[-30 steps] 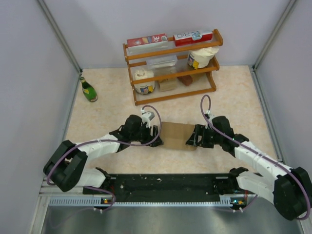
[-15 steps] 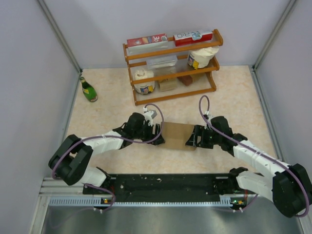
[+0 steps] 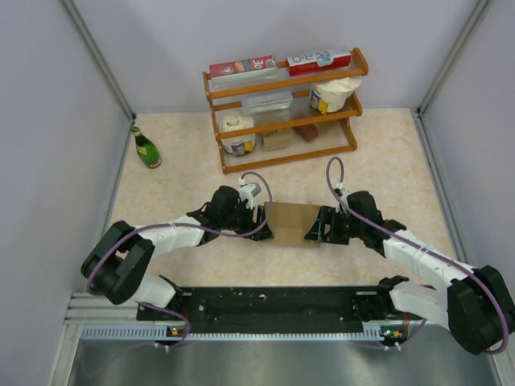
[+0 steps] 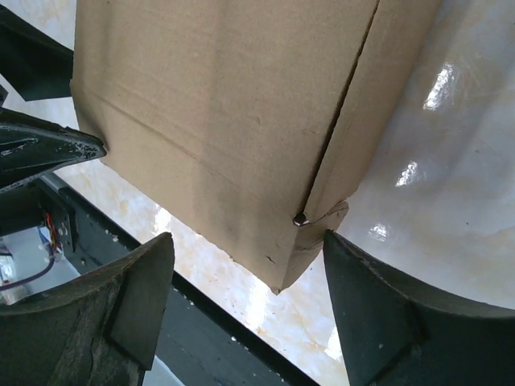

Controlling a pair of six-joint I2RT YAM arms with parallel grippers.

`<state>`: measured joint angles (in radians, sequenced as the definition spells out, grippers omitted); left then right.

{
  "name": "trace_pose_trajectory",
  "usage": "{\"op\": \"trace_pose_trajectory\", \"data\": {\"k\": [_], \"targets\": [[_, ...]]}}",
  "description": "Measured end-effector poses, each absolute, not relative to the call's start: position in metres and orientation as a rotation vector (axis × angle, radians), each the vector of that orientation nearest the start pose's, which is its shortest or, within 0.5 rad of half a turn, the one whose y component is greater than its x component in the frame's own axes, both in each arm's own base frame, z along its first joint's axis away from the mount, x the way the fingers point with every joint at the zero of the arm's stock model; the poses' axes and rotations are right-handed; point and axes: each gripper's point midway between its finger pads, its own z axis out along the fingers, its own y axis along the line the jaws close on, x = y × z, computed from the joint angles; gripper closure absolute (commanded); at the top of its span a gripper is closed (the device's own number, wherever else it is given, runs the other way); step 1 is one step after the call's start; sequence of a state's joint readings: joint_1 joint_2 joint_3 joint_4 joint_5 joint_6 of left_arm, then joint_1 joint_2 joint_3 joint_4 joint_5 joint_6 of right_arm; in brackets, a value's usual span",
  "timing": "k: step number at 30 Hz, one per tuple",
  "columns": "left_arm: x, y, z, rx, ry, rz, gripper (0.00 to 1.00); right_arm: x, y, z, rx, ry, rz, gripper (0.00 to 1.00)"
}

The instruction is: Fold the paper box

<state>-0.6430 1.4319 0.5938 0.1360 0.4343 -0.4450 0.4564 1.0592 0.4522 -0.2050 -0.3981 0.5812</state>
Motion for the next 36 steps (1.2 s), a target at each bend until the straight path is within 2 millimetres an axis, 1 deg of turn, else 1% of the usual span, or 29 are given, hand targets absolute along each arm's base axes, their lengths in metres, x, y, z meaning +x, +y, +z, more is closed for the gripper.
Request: {"op": "trace_pose_trajectory", "data": {"k": [8,14,19,29,36], "targets": [[0.2144,-0.2783,0.0605,0.503,2.373,-1.063,0.38,0.1897,0.1959,0.0660,-0.047,2.523,0.962,0.31],[0.2131,-0.2793,0.0616,0.510,2.372,-1.075,0.47,0.1894,0.1959,0.0655,-0.046,2.525,0.963,0.35],[0.2135,-0.2801,0.0631,0.512,2.371,-1.078,0.51,0.1893,0.1961,0.0656,-0.033,2.529,0.965,0.38],[0.2132,-0.2800,0.0585,0.511,2.393,-1.073,0.53,0.1892,0.1957,0.0630,-0.015,2.542,0.962,0.40],[0.2163,-0.2832,0.0554,0.516,2.403,-1.074,0.53,0.1885,0.1955,0.0595,-0.014,2.557,0.956,0.39]]}}
